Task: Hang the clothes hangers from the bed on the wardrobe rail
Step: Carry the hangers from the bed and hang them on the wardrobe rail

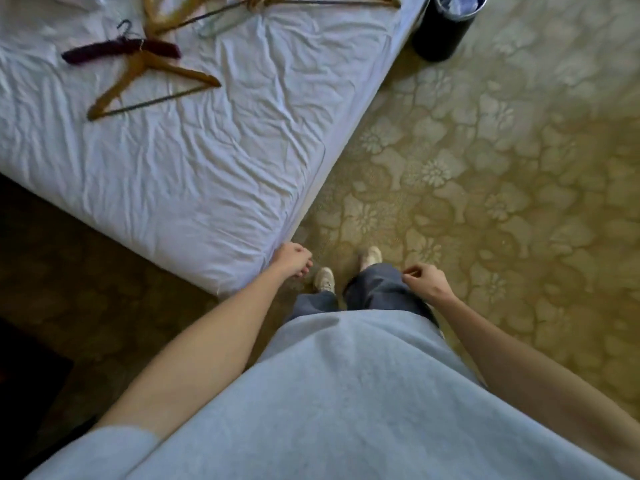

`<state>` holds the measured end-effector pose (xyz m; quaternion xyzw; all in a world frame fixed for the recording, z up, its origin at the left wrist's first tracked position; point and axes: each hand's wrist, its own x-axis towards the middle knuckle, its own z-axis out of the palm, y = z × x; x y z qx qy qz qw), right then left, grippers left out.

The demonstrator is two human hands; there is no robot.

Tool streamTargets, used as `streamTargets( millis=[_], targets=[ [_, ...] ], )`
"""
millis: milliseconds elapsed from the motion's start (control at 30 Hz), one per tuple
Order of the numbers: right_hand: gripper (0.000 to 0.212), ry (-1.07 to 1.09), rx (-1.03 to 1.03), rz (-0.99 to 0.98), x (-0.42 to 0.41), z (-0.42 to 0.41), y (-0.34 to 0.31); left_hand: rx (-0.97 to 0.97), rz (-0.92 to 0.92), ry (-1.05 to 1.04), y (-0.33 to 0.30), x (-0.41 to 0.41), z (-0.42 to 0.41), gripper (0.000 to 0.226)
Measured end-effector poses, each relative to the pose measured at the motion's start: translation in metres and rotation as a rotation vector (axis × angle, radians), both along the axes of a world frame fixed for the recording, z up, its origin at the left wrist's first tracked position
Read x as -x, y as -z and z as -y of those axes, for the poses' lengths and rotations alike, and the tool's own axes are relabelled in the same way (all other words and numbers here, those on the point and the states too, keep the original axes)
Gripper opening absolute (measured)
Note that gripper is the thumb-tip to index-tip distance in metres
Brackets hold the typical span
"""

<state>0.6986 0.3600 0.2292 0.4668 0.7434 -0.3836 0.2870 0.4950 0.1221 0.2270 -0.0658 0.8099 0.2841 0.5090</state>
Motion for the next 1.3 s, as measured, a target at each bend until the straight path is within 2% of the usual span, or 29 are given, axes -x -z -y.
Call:
streamTargets(
  millis=[167,333,567,667,867,933,1100,1300],
  targets=[
    [0.024,0.130,0.021,0.108,0.014,-0.087,0.010,-0.112,-0.046,0.128,-0.014,0.095,-0.153,0.018],
    [0.025,0.211,0.063,0.155,0.064,-0.186,0.030,-0.099,-0.061,0.174,-0.021,0.174,-0.263,0.017],
    [0.020,0.106,0.075,0.077,0.218,-0.308,0.011,0.090,-0.042,0.118,-0.027,0.261,-0.309,0.026],
    [0.014,0.012,0.092,-0.003,0.303,-0.340,0.001,0.133,-0.031,0.067,-0.030,0.288,-0.311,0.024],
    [0.019,-0.187,0.118,-0.113,0.465,-0.390,-0.006,0.210,0.043,-0.088,-0.010,0.341,-0.322,0.021],
    [0.023,-0.249,0.105,-0.106,0.510,-0.409,-0.002,0.207,0.069,-0.153,0.003,0.362,-0.333,0.020],
    [0.018,-0.401,0.050,-0.033,0.591,-0.468,-0.005,0.201,0.141,-0.263,0.024,0.422,-0.376,0.021],
    [0.019,-0.481,0.023,0.023,0.672,-0.527,0.003,0.084,0.055,-0.290,0.016,0.523,-0.470,0.022]
  ],
)
